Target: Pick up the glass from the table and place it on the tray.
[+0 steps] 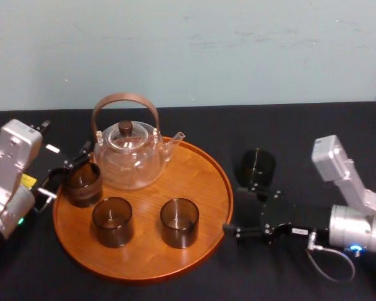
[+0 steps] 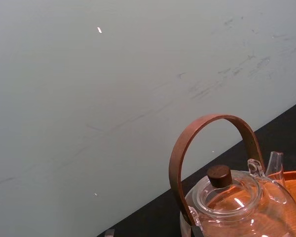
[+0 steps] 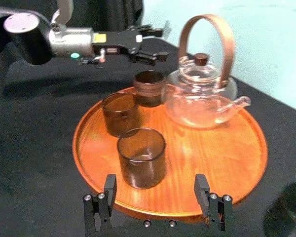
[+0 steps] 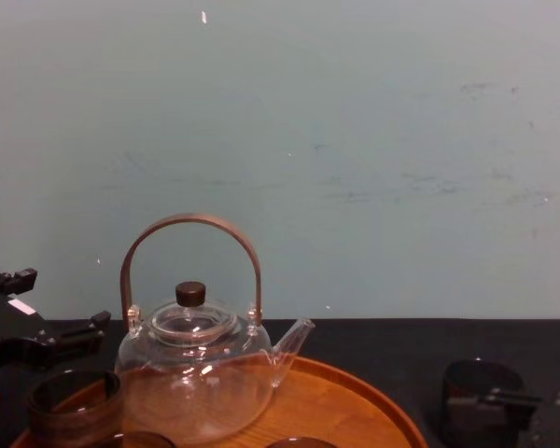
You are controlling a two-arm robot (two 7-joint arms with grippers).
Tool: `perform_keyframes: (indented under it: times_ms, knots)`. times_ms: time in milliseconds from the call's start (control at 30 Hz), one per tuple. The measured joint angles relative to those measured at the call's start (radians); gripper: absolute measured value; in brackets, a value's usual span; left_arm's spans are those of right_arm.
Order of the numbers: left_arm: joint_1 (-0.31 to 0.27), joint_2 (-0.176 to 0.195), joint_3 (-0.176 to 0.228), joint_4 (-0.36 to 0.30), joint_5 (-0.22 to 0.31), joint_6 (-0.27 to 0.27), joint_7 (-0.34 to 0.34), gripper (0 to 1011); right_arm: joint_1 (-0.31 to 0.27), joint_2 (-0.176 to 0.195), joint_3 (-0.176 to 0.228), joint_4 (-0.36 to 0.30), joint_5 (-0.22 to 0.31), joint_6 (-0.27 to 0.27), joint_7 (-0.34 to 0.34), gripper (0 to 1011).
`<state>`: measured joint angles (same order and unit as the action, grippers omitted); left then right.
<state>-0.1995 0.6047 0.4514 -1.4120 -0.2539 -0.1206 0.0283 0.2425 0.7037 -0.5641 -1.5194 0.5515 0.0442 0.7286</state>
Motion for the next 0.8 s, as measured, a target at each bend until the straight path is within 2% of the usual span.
perform_keyframes:
  times_ms: [300,500,800]
  knots:
    - [0.000,0.000,0.000,0.000,0.000,0.000,0.000,1001,-0.051,0.012,0.071,-0.023,0.020,-0.002,-0.092,1002]
    - [0.000,0.000,0.000,0.000,0.000,0.000,0.000,1001,-0.071,-0.011,0.126,-0.016,0.021,0.030,-0.188,1002]
    - [0.000,0.000,0.000,0.000,0.000,0.000,0.000,1001,-0.082,-0.042,0.180,-0.004,0.019,0.079,-0.282,1002]
